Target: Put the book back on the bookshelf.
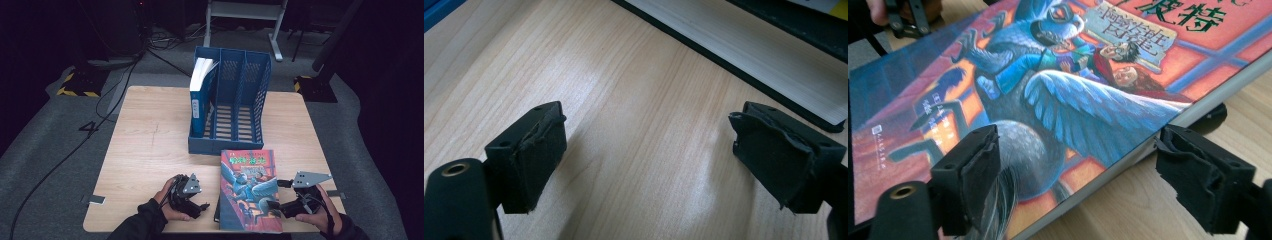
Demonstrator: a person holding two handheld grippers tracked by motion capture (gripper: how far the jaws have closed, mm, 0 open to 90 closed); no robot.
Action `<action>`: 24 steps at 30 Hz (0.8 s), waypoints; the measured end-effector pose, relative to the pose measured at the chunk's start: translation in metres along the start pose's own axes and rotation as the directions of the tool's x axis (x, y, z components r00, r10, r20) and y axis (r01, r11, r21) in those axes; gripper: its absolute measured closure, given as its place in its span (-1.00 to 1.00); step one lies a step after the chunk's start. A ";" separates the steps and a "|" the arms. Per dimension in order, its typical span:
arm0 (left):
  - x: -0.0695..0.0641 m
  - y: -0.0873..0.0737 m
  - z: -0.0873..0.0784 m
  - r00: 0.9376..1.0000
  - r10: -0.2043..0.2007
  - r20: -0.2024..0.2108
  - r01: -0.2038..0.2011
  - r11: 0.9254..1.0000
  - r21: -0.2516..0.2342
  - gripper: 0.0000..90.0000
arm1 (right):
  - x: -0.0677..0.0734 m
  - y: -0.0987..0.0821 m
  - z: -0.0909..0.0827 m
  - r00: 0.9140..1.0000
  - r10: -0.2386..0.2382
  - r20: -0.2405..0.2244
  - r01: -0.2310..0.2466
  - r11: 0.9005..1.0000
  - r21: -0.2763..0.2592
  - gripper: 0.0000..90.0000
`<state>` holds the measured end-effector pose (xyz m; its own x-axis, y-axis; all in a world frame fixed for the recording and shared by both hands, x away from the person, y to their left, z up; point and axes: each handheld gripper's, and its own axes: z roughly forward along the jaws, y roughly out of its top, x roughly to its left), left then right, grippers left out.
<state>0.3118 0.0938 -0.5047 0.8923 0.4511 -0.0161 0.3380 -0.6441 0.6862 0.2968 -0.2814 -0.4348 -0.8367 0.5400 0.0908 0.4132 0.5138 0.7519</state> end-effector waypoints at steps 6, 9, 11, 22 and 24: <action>0.001 0.001 0.001 1.000 0.000 -0.001 0.000 1.000 -0.001 -0.70 | -0.002 0.010 0.006 0.999 -0.032 -0.008 0.032 0.999 -0.013 -0.44; 0.001 0.002 0.002 1.000 -0.002 -0.003 0.002 1.000 -0.003 -0.69 | -0.001 0.011 0.010 0.999 -0.044 -0.003 0.044 0.999 -0.004 -0.41; 0.001 0.002 0.002 1.000 -0.001 -0.003 0.001 1.000 -0.004 -0.69 | -0.001 0.012 0.007 0.999 -0.044 0.015 0.044 0.999 0.013 -0.39; 0.004 0.005 0.003 1.000 -0.009 -0.013 0.009 1.000 -0.003 -0.62 | -0.006 -0.001 0.002 0.993 0.073 -0.093 -0.060 0.989 0.136 -0.62; 0.007 0.007 0.005 1.000 -0.019 -0.013 0.018 1.000 -0.009 -0.56 | -0.006 0.000 0.004 0.992 0.076 -0.098 -0.061 0.988 0.140 -0.66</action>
<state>0.3221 0.0900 -0.5035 0.8820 0.4709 -0.0195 0.3516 -0.6299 0.6926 0.3032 -0.2822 -0.4384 -0.8343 0.5093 0.2110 0.5100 0.5679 0.6461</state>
